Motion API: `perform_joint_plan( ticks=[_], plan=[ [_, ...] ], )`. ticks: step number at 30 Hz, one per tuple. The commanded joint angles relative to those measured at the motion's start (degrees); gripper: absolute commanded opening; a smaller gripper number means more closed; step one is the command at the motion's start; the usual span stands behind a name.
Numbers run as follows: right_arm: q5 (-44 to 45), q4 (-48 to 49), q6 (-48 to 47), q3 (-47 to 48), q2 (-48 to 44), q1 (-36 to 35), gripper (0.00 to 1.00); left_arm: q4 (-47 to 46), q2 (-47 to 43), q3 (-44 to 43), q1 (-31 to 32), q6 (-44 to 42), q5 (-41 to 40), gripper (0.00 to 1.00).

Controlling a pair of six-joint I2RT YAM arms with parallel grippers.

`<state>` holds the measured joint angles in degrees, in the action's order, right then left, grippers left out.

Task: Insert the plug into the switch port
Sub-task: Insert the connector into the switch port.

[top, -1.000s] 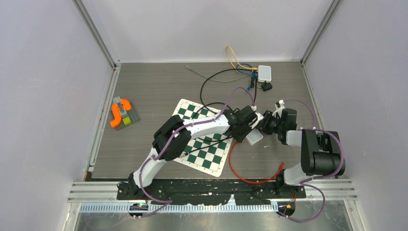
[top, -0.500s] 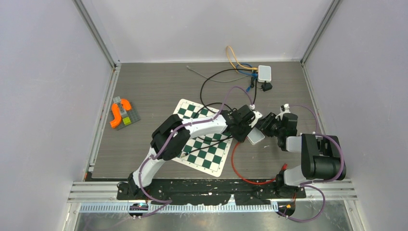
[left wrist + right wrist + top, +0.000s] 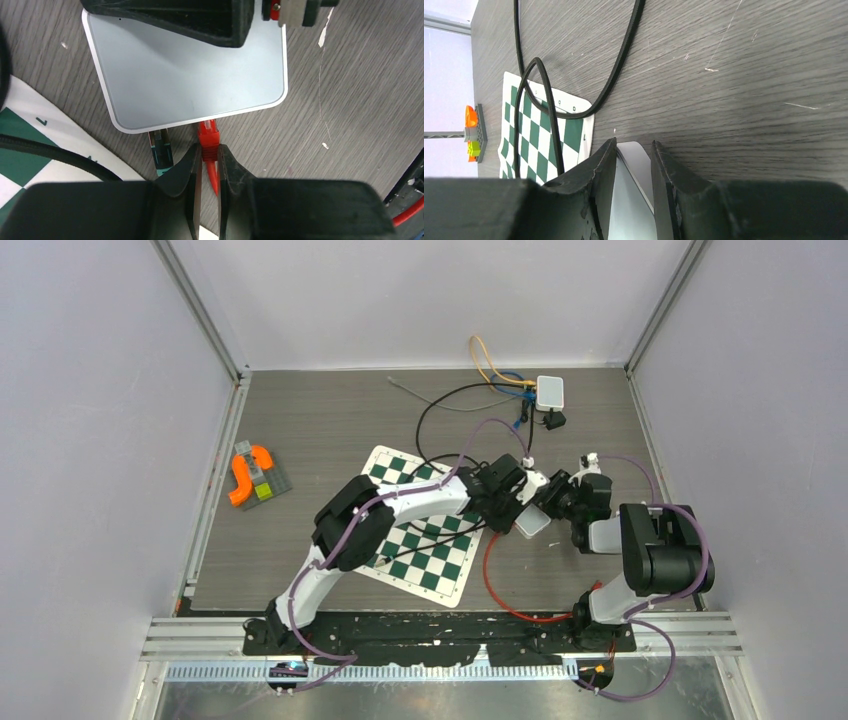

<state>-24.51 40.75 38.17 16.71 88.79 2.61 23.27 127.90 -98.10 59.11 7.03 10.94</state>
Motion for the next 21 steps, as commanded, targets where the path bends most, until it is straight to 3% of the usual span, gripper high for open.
perform_joint_plan(
  ticks=[1, 4, 8, 12, 16, 21],
  plan=[
    [-13.6, -17.4, 5.6, -6.4, 3.3, -6.7, 0.34, -35.2, -2.0, -5.0, 0.1, -5.3, -3.8, 0.0],
    [-13.1, -16.7, 6.9, -6.8, 2.1, -7.1, 0.34, -33.4, -1.0, -7.8, -0.7, -4.6, -7.4, 0.0],
    [-11.5, -18.2, 8.6, -6.4, -1.1, -6.9, 0.35, -28.1, 0.9, -12.5, -2.5, 2.0, -0.8, 0.0],
    [-8.6, -25.6, 4.6, -0.3, -3.3, -4.0, 0.43, -37.2, -5.3, 3.4, -1.8, 1.1, 1.9, 0.0],
    [-8.9, -33.2, 0.6, 9.6, -0.5, 1.4, 0.48, -37.8, -9.8, 13.5, -1.8, -1.3, 3.2, 0.01],
    [-5.8, -46.5, -5.6, 21.4, 0.3, 5.1, 0.53, -37.7, -14.5, 21.4, -1.7, -2.1, 2.8, 0.19]
  ],
)
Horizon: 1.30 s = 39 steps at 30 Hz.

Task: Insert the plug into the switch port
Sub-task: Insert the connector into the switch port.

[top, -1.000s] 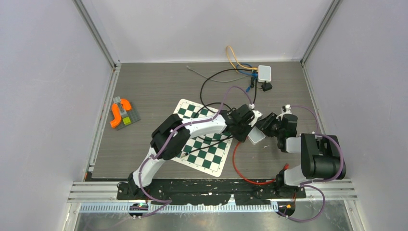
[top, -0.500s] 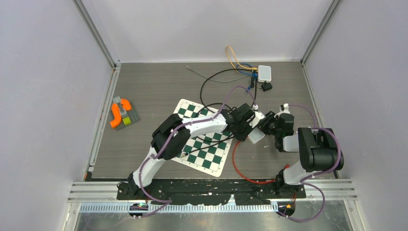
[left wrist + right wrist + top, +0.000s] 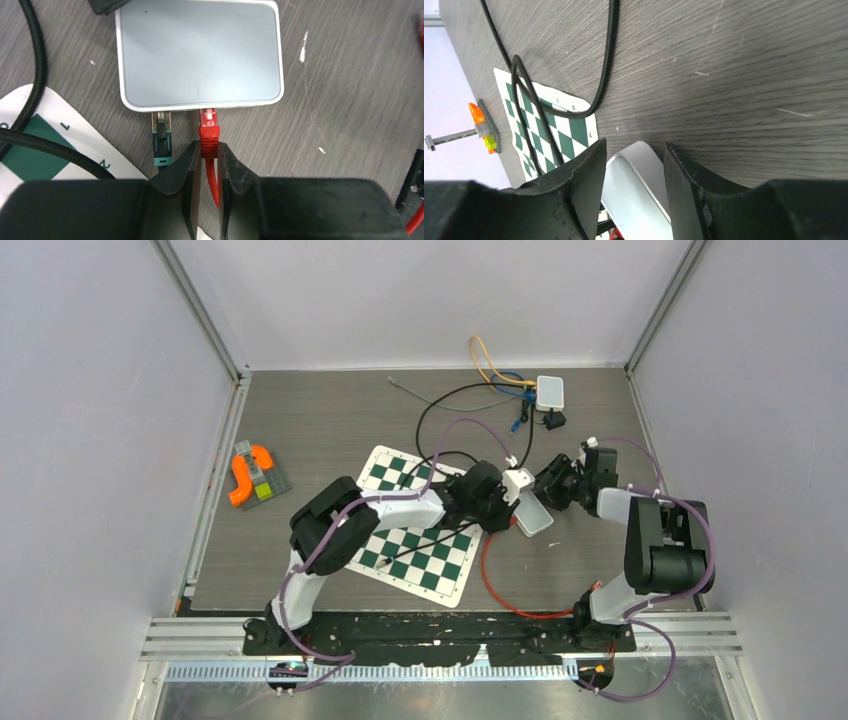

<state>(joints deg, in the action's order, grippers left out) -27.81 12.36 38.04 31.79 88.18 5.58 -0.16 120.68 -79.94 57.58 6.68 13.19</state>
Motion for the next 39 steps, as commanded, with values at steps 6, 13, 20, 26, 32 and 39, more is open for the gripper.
perform_joint_plan(
  ticks=[6, 13, 20, 26, 32, 39],
  plan=[
    [-1.7, -31.1, -22.1, 15.5, 1.9, 5.9, 0.62, -13.1, -9.4, 5.5, -0.2, -3.8, 0.0, 0.37],
    [-8.7, -37.3, -31.6, 21.0, 5.1, 6.0, 0.64, -8.0, -7.6, 3.9, -0.2, -8.9, -2.1, 0.44],
    [-10.4, -41.5, -36.2, 23.2, 7.6, 6.0, 0.58, -4.5, -6.8, 5.2, -0.2, -12.1, -3.3, 0.44],
    [-11.8, -41.8, -36.6, 23.4, 9.0, 5.9, 0.56, -2.4, -3.1, 2.3, -0.1, -10.8, 0.4, 0.4],
    [-12.6, -41.8, -36.8, 23.4, 9.5, 5.8, 0.53, -3.7, -1.6, 2.6, 0.4, -10.1, 0.4, 0.38],
    [-13.3, -40.8, -35.7, 22.6, 9.9, 5.0, 0.49, -4.0, 0.7, 1.4, 0.7, -8.8, 0.1, 0.34]
  ],
)
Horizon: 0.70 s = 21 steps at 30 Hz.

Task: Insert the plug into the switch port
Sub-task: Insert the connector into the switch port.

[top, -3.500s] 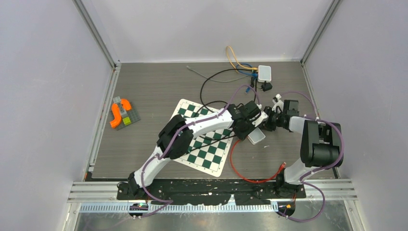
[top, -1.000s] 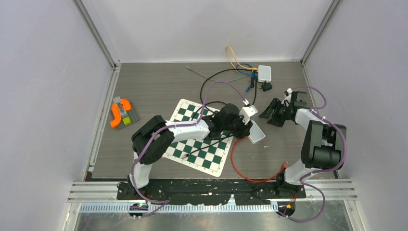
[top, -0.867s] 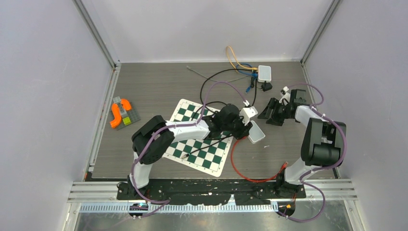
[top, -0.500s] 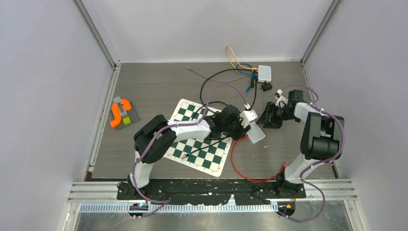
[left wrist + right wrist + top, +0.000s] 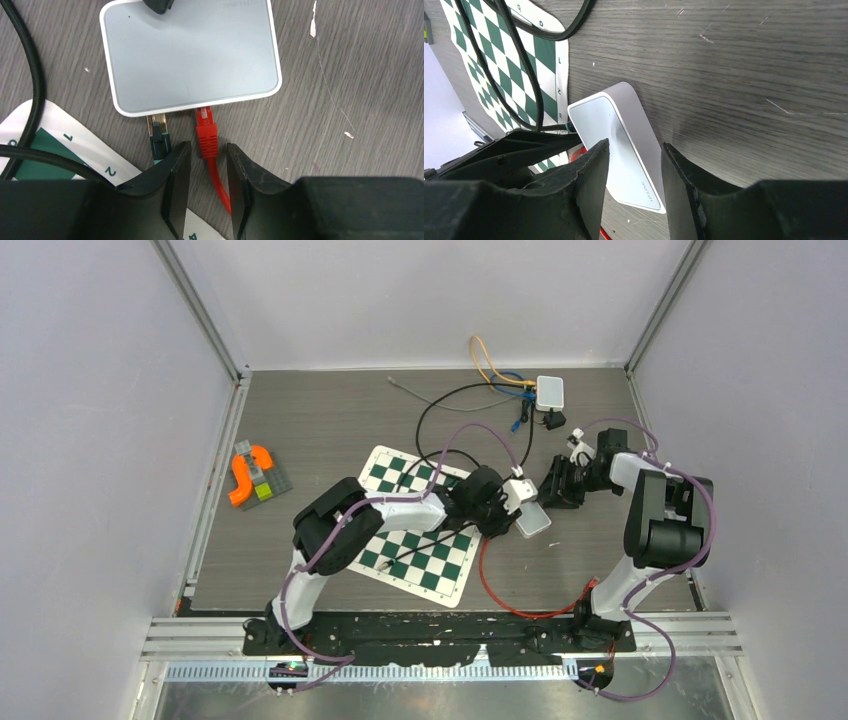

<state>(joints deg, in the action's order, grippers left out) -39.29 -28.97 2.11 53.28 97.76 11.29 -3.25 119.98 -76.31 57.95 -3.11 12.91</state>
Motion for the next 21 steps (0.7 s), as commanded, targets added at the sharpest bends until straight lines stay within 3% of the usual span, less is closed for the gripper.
perform_joint_plan(
  ticks=[1, 5, 8, 21],
  plan=[
    [-1.8, 0.8, 0.4, 0.8, 0.4, -0.8, 0.49, -1.2, 1.5, -2.1, 0.5, 1.0, 0.0, 0.34],
    [-1.8, 1.3, 1.0, -0.5, -0.2, -1.3, 0.48, -2.2, 2.0, -2.4, 1.0, 0.7, -0.7, 0.25],
    [-1.3, 3.8, 5.4, -4.2, -3.6, -2.7, 0.45, -1.2, 2.7, -4.5, 1.2, -0.1, -0.6, 0.0],
    [-3.8, 16.6, 16.4, -17.8, -9.6, -5.0, 0.42, -8.9, 3.3, -9.1, 1.3, -1.4, 0.3, 0.0]
  ],
)
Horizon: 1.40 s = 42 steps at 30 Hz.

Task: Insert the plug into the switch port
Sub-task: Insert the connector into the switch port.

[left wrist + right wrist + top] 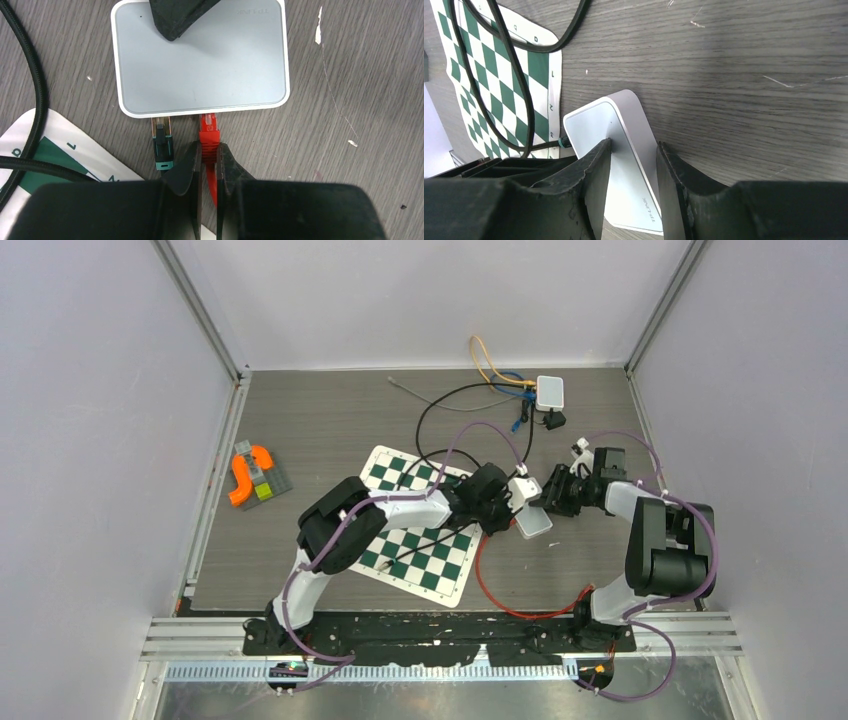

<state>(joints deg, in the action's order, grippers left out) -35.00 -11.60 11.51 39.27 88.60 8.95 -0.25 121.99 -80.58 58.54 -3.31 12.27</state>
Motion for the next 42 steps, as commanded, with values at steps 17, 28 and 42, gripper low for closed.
perform_joint_plan(
  ticks=[17, 28, 42],
  plan=[
    [-9.4, 3.7, 11.7, -8.7, -2.4, -3.5, 0.39, -13.0, 2.1, -9.8, -0.5, 2.4, 4.1, 0.0],
    [4.2, -5.6, 10.9, 7.7, -6.3, 7.6, 0.69, -12.0, -5.9, -2.5, -0.6, 0.2, -1.9, 0.58],
    [10.1, -13.7, 3.7, 15.4, -16.0, 6.5, 0.65, 1.3, -14.4, -12.6, -13.4, 11.5, -24.3, 0.64]
  ],
)
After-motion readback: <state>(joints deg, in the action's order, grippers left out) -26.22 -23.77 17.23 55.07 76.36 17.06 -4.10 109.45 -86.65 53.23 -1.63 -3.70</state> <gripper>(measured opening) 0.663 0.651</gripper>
